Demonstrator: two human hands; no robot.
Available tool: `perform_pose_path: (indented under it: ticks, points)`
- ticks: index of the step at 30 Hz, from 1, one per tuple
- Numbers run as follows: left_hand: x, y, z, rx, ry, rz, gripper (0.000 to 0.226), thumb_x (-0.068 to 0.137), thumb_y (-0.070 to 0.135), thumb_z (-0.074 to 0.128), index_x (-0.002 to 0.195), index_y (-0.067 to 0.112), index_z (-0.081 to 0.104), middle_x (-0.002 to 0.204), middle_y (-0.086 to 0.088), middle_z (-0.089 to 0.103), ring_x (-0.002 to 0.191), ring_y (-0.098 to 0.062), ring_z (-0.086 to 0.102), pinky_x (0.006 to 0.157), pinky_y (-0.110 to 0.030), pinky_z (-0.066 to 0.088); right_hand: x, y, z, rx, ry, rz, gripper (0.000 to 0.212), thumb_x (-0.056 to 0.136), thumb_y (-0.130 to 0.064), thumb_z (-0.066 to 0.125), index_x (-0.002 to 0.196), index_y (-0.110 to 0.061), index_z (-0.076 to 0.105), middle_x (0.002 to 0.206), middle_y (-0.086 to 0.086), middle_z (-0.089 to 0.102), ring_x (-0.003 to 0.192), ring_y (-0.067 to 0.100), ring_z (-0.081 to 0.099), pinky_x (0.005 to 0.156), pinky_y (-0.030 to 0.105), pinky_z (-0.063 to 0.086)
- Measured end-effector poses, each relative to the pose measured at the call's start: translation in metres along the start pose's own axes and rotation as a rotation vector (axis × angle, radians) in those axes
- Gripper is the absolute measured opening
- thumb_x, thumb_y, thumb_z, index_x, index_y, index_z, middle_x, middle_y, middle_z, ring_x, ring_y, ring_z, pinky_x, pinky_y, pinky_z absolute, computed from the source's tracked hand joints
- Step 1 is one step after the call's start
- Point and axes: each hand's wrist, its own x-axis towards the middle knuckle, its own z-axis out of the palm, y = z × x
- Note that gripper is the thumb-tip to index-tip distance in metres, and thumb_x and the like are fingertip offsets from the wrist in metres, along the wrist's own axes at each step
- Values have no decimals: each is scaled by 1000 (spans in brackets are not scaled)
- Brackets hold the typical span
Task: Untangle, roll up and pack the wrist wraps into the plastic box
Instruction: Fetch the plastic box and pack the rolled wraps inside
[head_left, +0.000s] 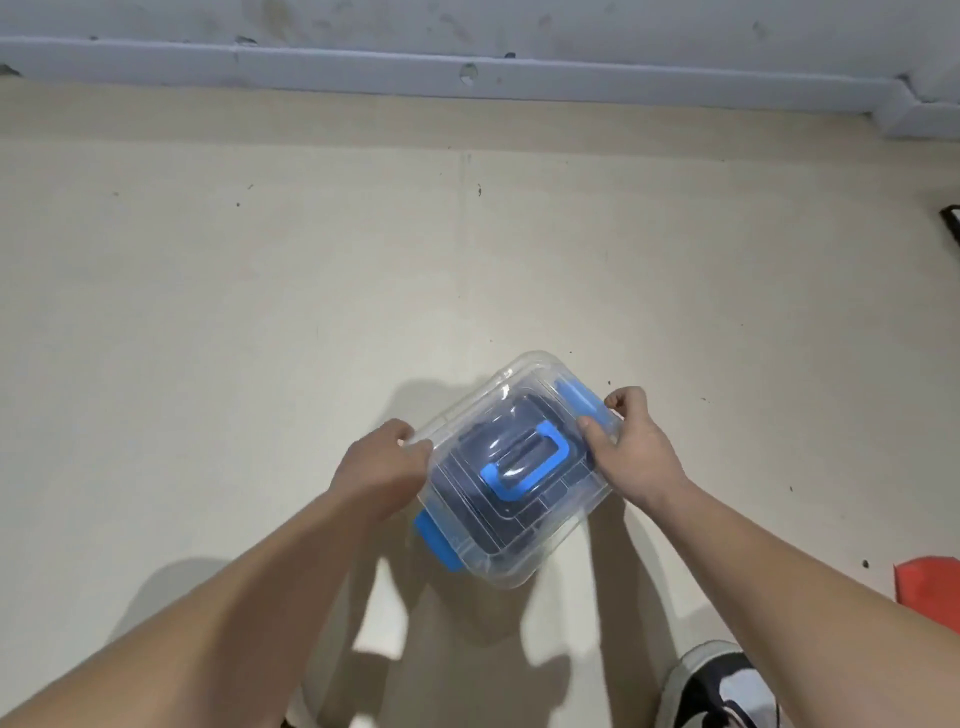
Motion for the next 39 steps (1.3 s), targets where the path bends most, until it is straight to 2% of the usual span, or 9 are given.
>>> perform_pose_path:
  ticks: [3, 6, 10, 14, 21, 27, 32, 35, 39]
  points:
    - [-10, -7, 15, -123, -22, -297, 80, 97, 76, 40, 124, 5, 64, 114, -15, 73, 97, -33, 72, 85, -39, 59, 3, 4, 10, 52, -80, -12, 58, 108, -42, 50, 162, -34, 30, 152, -2, 49, 140, 24, 51, 117, 38, 38]
    - [-28, -8, 32, -409, -144, -400, 78, 97, 79, 38, 108, 7, 66, 94, -21, 75, 79, -37, 77, 73, -47, 67, 6, 10, 14, 79, -72, -6, 57, 108, -38, 51, 162, -35, 33, 165, 1, 34, 147, 23, 42, 124, 39, 31]
    - [-34, -14, 42, -509, -166, -341, 65, 97, 75, 46, 110, 15, 64, 103, -16, 74, 88, -35, 77, 72, -45, 67, 6, 8, 3, 195, -88, 57, 52, 105, -30, 60, 155, -34, 46, 149, 0, 55, 120, 19, 64, 106, 35, 48]
    - [-40, -30, 51, -731, -293, -374, 49, 84, 50, 83, 119, 23, 62, 115, -14, 74, 96, -37, 77, 78, -50, 67, -8, 5, 2, 216, -53, 95, 49, 105, -23, 61, 152, -29, 51, 107, -9, 68, 87, 4, 65, 87, 27, 46]
    - [-42, -28, 53, -722, -79, -227, 58, 86, 39, 84, 135, 29, 53, 121, -4, 67, 99, -26, 75, 81, -48, 67, -36, 17, 21, 325, 70, 269, 34, 92, -21, 61, 124, -31, 59, 97, -2, 70, 83, 24, 71, 82, 43, 61]
    - [-44, -28, 60, -737, -44, -269, 53, 88, 46, 82, 121, 21, 49, 111, -2, 66, 97, -27, 75, 85, -49, 66, -22, 17, 10, 86, 51, 245, 6, 88, -20, 61, 93, -22, 59, 90, 3, 69, 81, 27, 64, 70, 36, 48]
    - [-35, -30, 59, -809, -104, -336, 40, 84, 36, 89, 113, 14, 70, 102, -11, 80, 89, -32, 80, 78, -53, 67, 1, 23, 6, -105, 82, 77, 42, 110, -41, 41, 78, -16, 47, 77, 5, 59, 83, 33, 56, 69, 37, 41]
    - [-33, -28, 55, -826, -112, -327, 31, 87, 27, 88, 109, 13, 71, 100, -12, 81, 89, -33, 80, 76, -55, 67, 8, 27, 9, 79, 25, 101, 36, 109, -41, 47, 86, -13, 49, 79, 3, 57, 79, 28, 53, 69, 36, 39]
    - [-34, -25, 58, -796, -81, -319, 30, 88, 29, 86, 109, 14, 70, 99, -12, 80, 88, -32, 79, 79, -54, 66, 9, 23, 11, 298, 25, 251, 46, 106, -42, 57, 144, -17, 51, 123, 5, 61, 104, 27, 63, 94, 34, 47]
